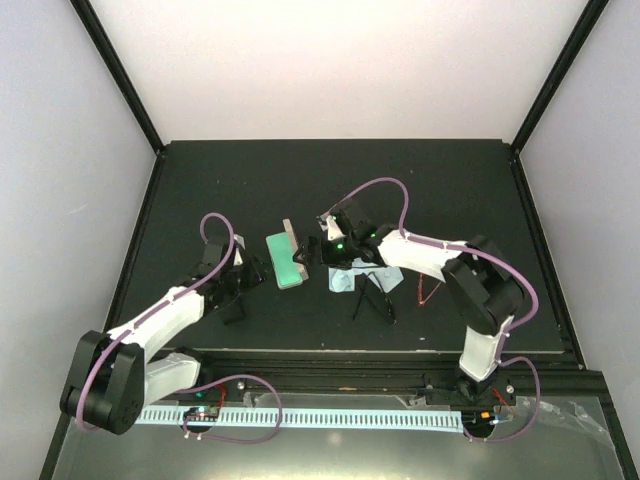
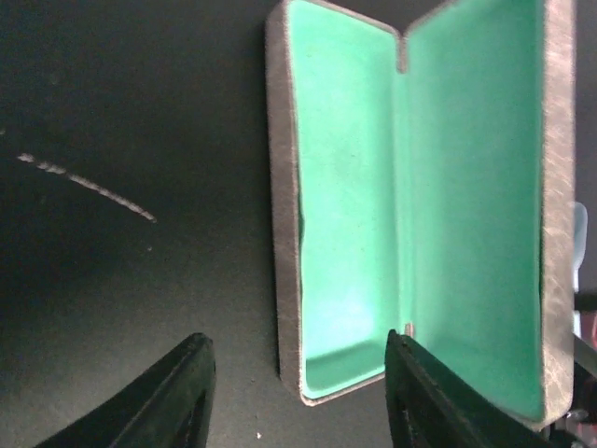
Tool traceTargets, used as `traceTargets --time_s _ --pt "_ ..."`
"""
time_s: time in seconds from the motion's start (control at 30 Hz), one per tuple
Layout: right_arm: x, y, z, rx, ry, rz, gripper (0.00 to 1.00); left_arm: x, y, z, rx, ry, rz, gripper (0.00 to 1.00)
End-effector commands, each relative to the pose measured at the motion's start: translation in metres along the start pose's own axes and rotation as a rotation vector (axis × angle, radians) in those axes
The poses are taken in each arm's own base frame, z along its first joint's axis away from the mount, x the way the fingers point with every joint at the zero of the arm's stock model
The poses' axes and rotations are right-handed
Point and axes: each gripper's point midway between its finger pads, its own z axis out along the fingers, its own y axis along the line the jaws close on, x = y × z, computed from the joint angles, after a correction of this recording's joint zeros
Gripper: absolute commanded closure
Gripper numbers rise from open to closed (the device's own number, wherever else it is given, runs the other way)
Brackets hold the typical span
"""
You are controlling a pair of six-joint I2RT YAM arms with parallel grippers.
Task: Organize the sunglasses
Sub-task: Place the sunglasses case at the center of the board, then move the sunglasses case at the center of the board.
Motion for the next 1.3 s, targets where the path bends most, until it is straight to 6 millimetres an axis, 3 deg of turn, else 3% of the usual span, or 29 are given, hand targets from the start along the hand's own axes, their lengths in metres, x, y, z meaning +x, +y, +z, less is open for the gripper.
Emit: traceTargets --time_s 0.0,0.17,0.27,0.37,0.4,0.47,0.53,0.6,0.83,1.27 --pt "-0.009 0.004 -0.032 0.057 -0.103 -0.049 0.03 0.003 0.011 0.001 -0.086 0.032 0.07 0.59" --pt "-0.019 -0.003 -0.069 0.163 -0.234 -0.044 0.06 0.015 0.028 0.014 -0.177 0.085 0.091 0.82" --pt "-0.016 -0.023 -0.088 0.282 -0.283 -0.031 0.08 0.025 0.031 0.027 -0.2 0.145 0.109 0.87" --pt "-0.007 -0.049 -0.105 0.42 -0.299 -0.039 0.13 0.034 0.019 0.038 -0.18 0.204 0.148 0.89" --pt "-0.003 -0.057 -0.109 0.459 -0.295 -0.044 0.17 0.037 0.014 0.042 -0.172 0.22 0.161 0.9" --pt "0.006 -0.069 -0.113 0.511 -0.273 -0.066 0.41 0.045 0.004 0.048 -0.147 0.253 0.189 0.9" --pt "0.016 -0.079 -0.115 0.551 -0.239 -0.077 0.56 0.05 -0.005 0.054 -0.113 0.277 0.204 0.88" --pt "0.025 -0.085 -0.116 0.562 -0.211 -0.085 0.59 0.054 -0.012 0.061 -0.084 0.302 0.21 0.86" --pt "0.039 -0.09 -0.114 0.557 -0.167 -0.099 0.59 0.051 -0.035 0.08 -0.031 0.327 0.235 0.79" --pt "0.033 -0.077 -0.085 0.565 -0.077 -0.185 0.56 0.024 -0.034 0.103 -0.144 0.271 0.274 0.73"
